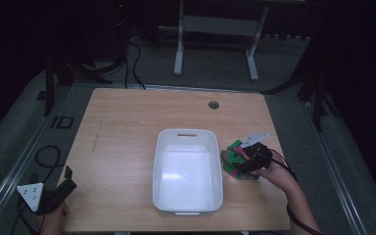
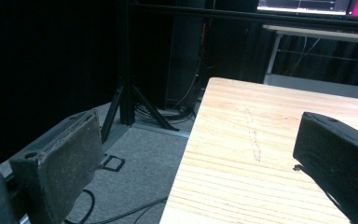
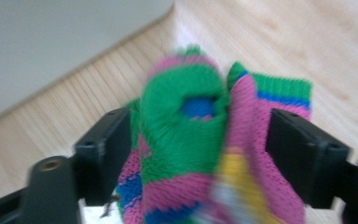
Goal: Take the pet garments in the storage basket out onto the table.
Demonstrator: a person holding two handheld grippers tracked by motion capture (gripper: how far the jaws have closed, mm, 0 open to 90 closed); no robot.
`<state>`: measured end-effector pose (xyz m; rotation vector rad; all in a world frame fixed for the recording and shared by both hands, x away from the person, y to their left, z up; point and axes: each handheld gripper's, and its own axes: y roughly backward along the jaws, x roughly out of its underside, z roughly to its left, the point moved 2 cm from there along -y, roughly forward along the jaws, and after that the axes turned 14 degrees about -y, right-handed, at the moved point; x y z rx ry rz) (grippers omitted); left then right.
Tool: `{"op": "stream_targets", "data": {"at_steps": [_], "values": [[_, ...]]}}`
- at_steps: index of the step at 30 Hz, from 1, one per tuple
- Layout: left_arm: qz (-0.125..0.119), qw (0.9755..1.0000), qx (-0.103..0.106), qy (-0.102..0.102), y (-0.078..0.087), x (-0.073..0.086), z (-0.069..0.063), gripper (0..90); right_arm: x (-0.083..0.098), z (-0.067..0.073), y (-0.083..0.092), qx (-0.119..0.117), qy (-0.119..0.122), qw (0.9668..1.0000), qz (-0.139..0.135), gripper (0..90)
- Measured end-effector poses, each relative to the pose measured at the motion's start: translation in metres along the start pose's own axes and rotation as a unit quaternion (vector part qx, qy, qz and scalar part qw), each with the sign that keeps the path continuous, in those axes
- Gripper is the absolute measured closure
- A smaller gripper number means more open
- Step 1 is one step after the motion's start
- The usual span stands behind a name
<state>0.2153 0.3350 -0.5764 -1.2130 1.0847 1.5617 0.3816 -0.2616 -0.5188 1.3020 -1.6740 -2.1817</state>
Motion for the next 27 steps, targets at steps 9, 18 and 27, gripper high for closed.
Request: {"op": "stream_targets", "data": {"at_steps": [9,18,27], "values": [[0.0,1.0,-0.001,0.0,0.0,0.0,0.0,1.9,0.014,-0.008,0.044,-0.011,-0.034,0.9967,-0.073,10.9],[0.001,1.0,-0.001,-0.002,0.0,0.0,0.0,1.9,0.049,-0.032,0.063,0.014,-0.107,0.9847,-0.137,12.4],[0.001,1.0,-0.001,-0.002,0.0,0.0,0.0,1.9,0.092,-0.04,0.06,0.04,-0.15,0.971,-0.182,12.7]]}}
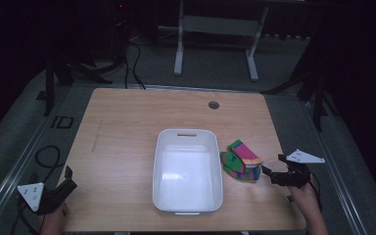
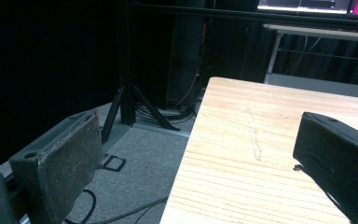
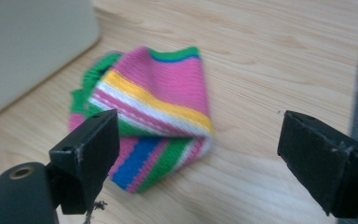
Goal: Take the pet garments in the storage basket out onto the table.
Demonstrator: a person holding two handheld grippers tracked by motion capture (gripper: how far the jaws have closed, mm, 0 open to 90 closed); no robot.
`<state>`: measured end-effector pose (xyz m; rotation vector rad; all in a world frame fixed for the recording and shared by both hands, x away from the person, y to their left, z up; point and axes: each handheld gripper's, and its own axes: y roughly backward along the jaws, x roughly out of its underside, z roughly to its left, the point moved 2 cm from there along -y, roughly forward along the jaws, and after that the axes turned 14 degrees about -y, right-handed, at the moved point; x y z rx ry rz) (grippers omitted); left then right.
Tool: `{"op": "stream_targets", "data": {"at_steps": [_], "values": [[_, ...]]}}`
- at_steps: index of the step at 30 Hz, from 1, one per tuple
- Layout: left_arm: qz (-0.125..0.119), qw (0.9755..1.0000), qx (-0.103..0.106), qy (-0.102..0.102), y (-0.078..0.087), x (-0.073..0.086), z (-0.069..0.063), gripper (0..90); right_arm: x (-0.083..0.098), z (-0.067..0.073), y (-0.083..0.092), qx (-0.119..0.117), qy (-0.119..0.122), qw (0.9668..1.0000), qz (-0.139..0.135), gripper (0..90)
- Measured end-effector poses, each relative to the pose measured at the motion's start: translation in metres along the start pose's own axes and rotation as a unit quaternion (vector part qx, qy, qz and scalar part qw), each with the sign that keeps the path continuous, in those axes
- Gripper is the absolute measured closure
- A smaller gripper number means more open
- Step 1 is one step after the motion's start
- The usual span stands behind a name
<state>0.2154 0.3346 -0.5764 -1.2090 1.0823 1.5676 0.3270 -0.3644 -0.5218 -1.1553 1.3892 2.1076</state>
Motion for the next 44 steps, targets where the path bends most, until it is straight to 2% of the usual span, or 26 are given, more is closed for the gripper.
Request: {"op": "stream_targets", "data": {"at_steps": [3,7,8,12,15,18,21,24,26,29,31,33,34,36,44], "values": [[0.0,1.0,0.0,0.0,0.0,0.0,0.0,1.9,0.012,-0.004,0.004,0.011,-0.014,0.9995,-0.027,12.7],[0.0,1.0,0.001,0.001,0.0,0.0,0.0,1.9,0.026,-0.01,0.012,0.034,-0.032,0.9969,-0.064,12.8],[0.0,1.0,0.001,0.001,0.0,0.0,0.0,1.9,0.029,-0.011,0.013,0.034,-0.036,0.9964,-0.068,12.8],[0.0,1.0,0.0,0.001,0.0,0.0,0.0,1.9,0.042,-0.014,0.018,0.011,-0.054,0.9962,-0.068,12.9],[0.0,1.0,0.0,0.001,0.0,0.0,0.0,1.9,0.049,-0.013,0.022,0.032,-0.048,0.9949,-0.082,13.1],[0.0,1.0,0.0,0.0,0.0,0.0,0.0,1.9,0.056,-0.012,0.024,0.067,-0.047,0.9913,-0.103,13.4],[0.001,1.0,-0.001,0.0,0.0,0.0,0.0,1.9,0.06,-0.013,0.028,0.093,-0.069,0.9838,-0.137,13.5],[0.001,1.0,-0.001,0.0,0.0,0.0,0.0,1.9,0.063,-0.016,0.029,0.119,-0.079,0.9776,-0.155,13.5],[0.001,1.0,-0.001,0.001,0.0,0.0,0.0,1.9,0.065,-0.018,0.029,0.133,-0.085,0.9744,-0.16,13.5],[0.001,1.0,-0.001,0.001,0.0,0.0,0.0,1.9,0.067,-0.021,0.029,0.141,-0.092,0.9724,-0.162,13.5],[0.001,1.0,-0.001,0.0,0.0,0.0,0.0,1.9,0.068,-0.022,0.029,0.137,-0.095,0.9724,-0.163,13.5],[0.001,1.0,0.0,0.0,0.0,0.0,0.0,1.9,0.069,-0.022,0.028,0.147,-0.095,0.971,-0.162,13.5],[0.0,1.0,0.0,0.0,0.0,0.0,0.0,1.9,0.069,-0.023,0.027,0.146,-0.096,0.9718,-0.158,13.5],[0.0,1.0,0.0,0.0,0.0,0.0,0.0,1.9,0.069,-0.022,0.027,0.154,-0.095,0.9706,-0.159,13.5],[-0.001,1.0,0.0,-0.001,0.0,0.0,0.0,1.9,0.068,-0.023,0.026,0.149,-0.093,0.9724,-0.154,13.6]]}}
